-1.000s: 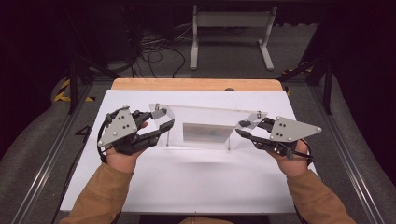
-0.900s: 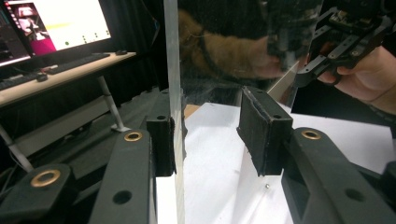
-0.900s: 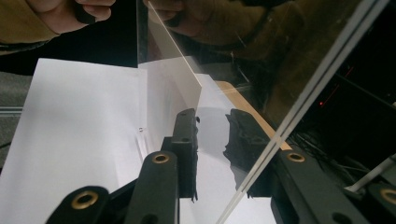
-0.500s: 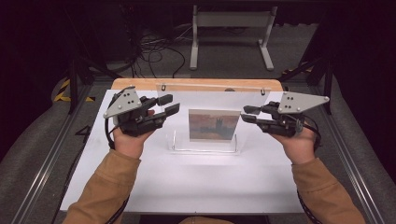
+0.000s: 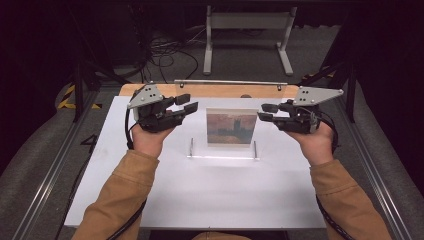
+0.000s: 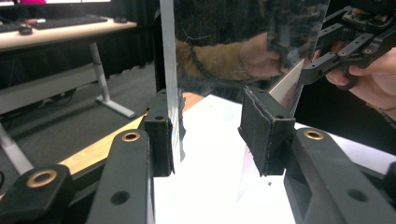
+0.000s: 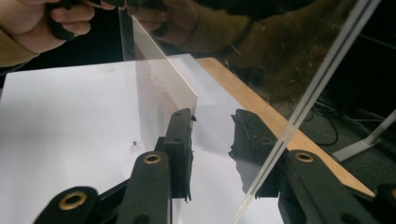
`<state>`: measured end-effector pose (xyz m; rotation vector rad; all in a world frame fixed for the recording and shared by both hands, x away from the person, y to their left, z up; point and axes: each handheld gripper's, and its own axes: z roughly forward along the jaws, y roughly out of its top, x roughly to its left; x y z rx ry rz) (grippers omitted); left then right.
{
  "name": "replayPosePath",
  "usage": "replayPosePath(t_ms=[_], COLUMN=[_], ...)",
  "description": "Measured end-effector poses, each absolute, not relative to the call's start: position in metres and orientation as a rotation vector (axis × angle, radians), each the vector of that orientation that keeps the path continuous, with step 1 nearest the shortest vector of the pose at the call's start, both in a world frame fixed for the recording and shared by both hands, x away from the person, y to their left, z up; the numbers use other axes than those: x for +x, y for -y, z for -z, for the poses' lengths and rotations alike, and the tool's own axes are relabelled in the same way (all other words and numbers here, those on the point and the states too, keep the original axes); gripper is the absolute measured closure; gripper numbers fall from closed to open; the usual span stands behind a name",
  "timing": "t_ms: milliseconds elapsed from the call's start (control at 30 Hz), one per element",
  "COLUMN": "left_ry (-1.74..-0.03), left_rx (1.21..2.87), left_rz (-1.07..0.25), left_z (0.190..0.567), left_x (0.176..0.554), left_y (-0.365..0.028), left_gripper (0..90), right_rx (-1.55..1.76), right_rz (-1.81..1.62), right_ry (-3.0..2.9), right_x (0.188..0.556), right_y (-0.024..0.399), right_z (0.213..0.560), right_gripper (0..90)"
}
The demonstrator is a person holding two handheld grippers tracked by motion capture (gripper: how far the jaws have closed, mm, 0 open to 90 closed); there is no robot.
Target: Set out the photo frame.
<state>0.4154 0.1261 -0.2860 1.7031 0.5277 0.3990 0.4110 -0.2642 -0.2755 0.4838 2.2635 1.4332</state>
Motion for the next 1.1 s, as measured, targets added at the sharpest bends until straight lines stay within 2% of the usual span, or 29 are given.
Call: replayPosePath(t_ms=[967,1100], left_ry=[-0.647,-0.653], left_rx=[1.655,1.665], left_rz=[-0.358,-0.406], left_z=[0.290,0.291], left_x=[0.453,0.455], left_y=[-0.121,-0.119], left_gripper=[55.6,53.7], right_rx=[0.633,0.649], right_rz=[-1.447,-1.450], right_ry=[-2.226,-2.214], right_x=[0.452,0.455], right_y=[0.258,0.258], right_z=[0.280,0.282], right_gripper=[55.2,53.2])
